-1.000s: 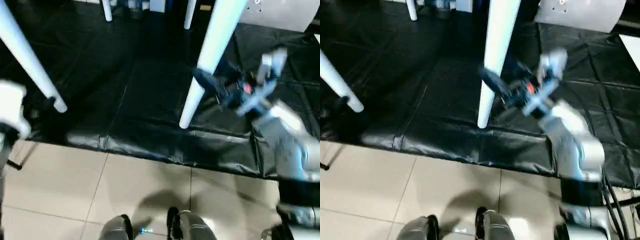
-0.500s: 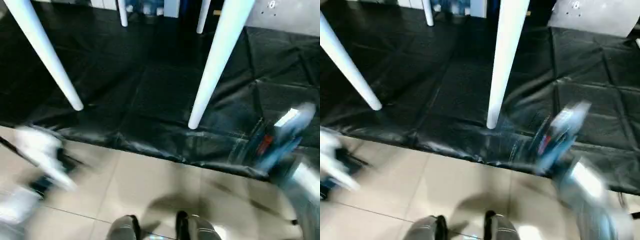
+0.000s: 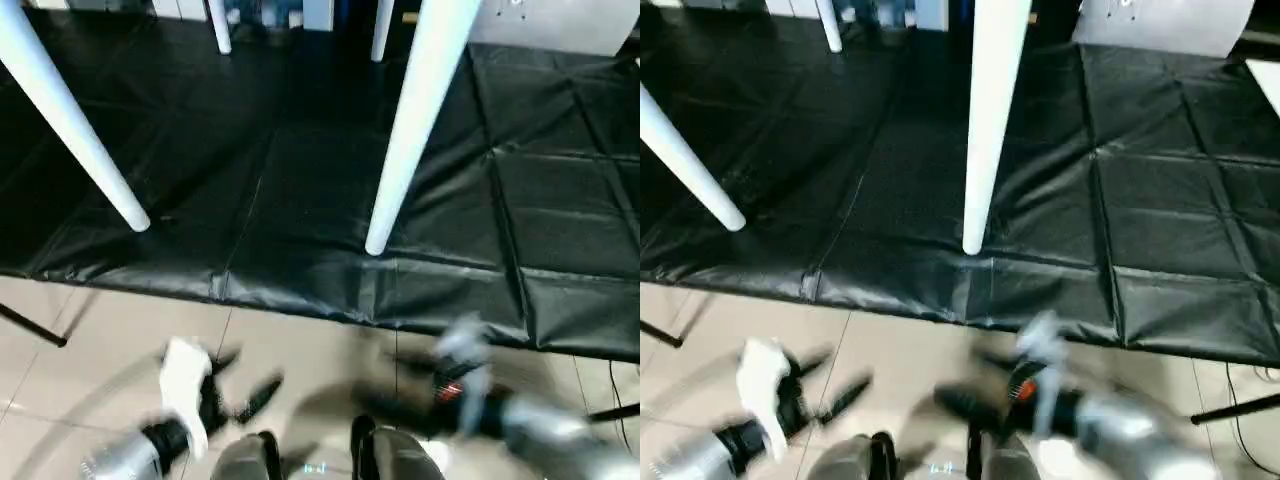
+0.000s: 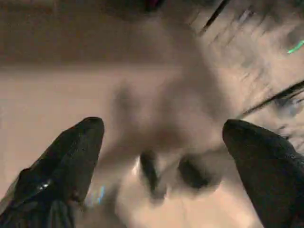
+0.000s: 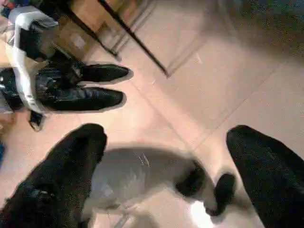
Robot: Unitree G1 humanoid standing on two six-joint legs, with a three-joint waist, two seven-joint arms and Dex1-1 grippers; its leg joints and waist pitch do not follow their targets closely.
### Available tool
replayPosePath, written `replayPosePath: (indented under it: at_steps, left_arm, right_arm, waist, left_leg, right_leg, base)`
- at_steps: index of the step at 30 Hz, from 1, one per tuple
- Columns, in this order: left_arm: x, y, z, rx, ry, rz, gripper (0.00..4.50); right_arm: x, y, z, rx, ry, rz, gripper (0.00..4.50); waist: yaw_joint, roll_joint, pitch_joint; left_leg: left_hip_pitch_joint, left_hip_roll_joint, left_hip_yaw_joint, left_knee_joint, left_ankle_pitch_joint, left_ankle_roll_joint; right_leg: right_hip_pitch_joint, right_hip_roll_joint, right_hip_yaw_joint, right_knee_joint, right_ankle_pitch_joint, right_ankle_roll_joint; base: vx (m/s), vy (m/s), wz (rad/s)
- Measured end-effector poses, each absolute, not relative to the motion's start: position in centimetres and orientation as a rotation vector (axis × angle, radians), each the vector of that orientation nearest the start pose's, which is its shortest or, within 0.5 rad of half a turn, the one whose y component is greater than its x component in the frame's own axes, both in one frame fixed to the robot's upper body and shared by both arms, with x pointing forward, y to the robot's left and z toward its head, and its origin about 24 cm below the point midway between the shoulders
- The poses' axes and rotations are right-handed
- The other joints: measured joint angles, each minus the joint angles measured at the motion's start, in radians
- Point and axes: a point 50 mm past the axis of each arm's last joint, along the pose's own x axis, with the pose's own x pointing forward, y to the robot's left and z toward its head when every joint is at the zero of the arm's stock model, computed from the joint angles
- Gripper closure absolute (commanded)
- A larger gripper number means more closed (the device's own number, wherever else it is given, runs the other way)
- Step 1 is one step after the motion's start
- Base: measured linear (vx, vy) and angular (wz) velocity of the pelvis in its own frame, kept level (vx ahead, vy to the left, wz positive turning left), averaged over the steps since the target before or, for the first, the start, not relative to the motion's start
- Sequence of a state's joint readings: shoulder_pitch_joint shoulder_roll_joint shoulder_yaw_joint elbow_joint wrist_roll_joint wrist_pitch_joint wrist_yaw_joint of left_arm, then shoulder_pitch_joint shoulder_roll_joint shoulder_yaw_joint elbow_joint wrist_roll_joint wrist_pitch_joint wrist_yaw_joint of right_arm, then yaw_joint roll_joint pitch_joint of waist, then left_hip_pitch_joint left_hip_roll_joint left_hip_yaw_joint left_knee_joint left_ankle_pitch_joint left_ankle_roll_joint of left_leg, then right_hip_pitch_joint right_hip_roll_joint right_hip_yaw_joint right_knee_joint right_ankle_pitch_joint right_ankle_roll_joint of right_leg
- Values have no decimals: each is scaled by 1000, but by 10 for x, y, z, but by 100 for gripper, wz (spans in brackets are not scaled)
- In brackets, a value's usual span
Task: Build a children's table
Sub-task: Flip table
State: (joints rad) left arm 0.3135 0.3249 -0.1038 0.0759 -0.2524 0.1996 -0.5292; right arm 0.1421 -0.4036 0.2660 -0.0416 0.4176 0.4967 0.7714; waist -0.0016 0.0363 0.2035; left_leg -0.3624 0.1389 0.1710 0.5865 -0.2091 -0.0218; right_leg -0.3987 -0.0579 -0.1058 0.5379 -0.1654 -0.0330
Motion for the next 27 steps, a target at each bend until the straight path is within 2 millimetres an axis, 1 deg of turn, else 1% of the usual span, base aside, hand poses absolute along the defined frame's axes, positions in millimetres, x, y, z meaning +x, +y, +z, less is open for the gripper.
replayPosePath:
  at_steps: [1,2,3,4,6,8,9,10,12,13,15,17,19,23,24,27]
  left_arm:
    - [152,187,-54,-90,637,-490,3]
    - [152,188,-62,-98,660,-459,3]
    - [155,190,-73,-114,693,-396,3]
    - [158,189,-78,-116,707,-365,3]
    - [163,186,-91,-121,745,-319,3]
    - [167,183,-102,-112,788,-275,3]
    - [167,183,-111,-106,834,-235,3]
    - [168,182,-115,-101,851,-219,3]
    - [165,180,-128,-62,941,-161,3]
    - [163,180,-132,-44,966,-143,3]
    - [163,179,-137,-22,989,-120,3]
    - [165,177,-139,-19,1006,-108,3]
    - [165,172,-143,-42,1041,-110,3]
    - [162,171,-147,-52,1065,-99,3]
    - [162,170,-147,-54,1068,-97,3]
    - [162,170,-148,-54,1073,-96,3]
  right_arm:
    - [173,-140,-28,239,714,963,0]
    - [171,-140,-39,208,746,948,0]
    - [171,-140,-54,187,790,896,0]
    - [171,-138,-60,190,802,869,0]
    - [173,-131,-74,175,824,805,0]
    - [175,-131,-85,143,838,750,0]
    - [176,-134,-95,125,873,673,0]
    - [178,-135,-101,115,889,616,0]
    - [177,-144,-123,121,990,389,0]
    - [176,-149,-129,133,1020,309,0]
    - [175,-158,-135,125,1044,195,0]
    - [174,-160,-139,89,1072,141,0]
    - [171,-156,-143,53,1096,133,0]
    - [168,-154,-147,9,1135,137,0]
    - [167,-153,-148,-3,1147,144,0]
    - [166,-152,-148,-8,1156,148,0]
  waist:
    - [3,6,1]
    - [4,5,0]
    - [6,5,0]
    - [9,4,0]
    - [9,-2,-1]
    - [7,-3,-2]
    - [5,-4,-3]
    - [4,-5,-3]
    - [-2,-4,-5]
    - [-4,-4,-5]
    - [-5,-3,-8]
    - [-7,-2,-13]
    - [-5,-7,-26]
    - [3,-12,-47]
    - [7,-14,-50]
    - [8,-16,-53]
  left_leg:
    - [-1,0,0,0,0,1]
    - [-1,-1,1,-1,-1,1]
    - [-2,-2,1,0,-2,2]
    - [-3,-2,1,1,-2,2]
    - [-2,-2,2,-1,-2,2]
    - [-1,-2,2,-1,-2,2]
    - [-1,-2,2,0,-2,2]
    - [-2,-2,2,-1,-2,1]
    - [-3,-2,2,-1,-4,-1]
    - [-3,-2,2,-1,-4,-1]
    - [-2,-1,2,-1,-4,-1]
    - [-2,-1,2,-1,-4,-1]
    - [-1,-1,2,-1,-4,-1]
    - [1,-1,2,0,-4,-2]
    - [7,-1,2,0,-4,-2]
    - [11,-1,3,0,-4,-2]
  right_leg:
    - [-1,0,1,1,1,-1]
    - [-2,0,2,1,2,-1]
    - [-3,0,5,5,5,-2]
    - [-5,0,6,7,10,-5]
    - [-5,0,7,11,12,-5]
    - [-5,0,7,15,12,-5]
    - [-6,0,7,18,12,-5]
    - [-7,0,7,19,12,-6]
    - [-6,0,8,22,12,-6]
    - [-7,0,8,22,12,-6]
    - [-6,0,8,22,12,-5]
    - [-6,0,8,22,12,-6]
    - [-5,0,8,22,11,-5]
    - [-3,0,8,22,11,-5]
    - [-1,0,8,21,11,-5]
    - [3,0,8,21,11,-5]
  base:
    - [0,0,0]
    - [0,0,0]
    - [0,0,0]
    - [0,0,0]
    - [0,0,0]
    - [0,0,0]
    - [0,0,0]
    - [0,0,0]
    - [0,0,0]
    - [0,0,0]
    - [0,0,0]
    - [0,0,0]
    - [0,0,0]
    - [0,0,0]
    - [0,0,0]
    - [0,0,0]
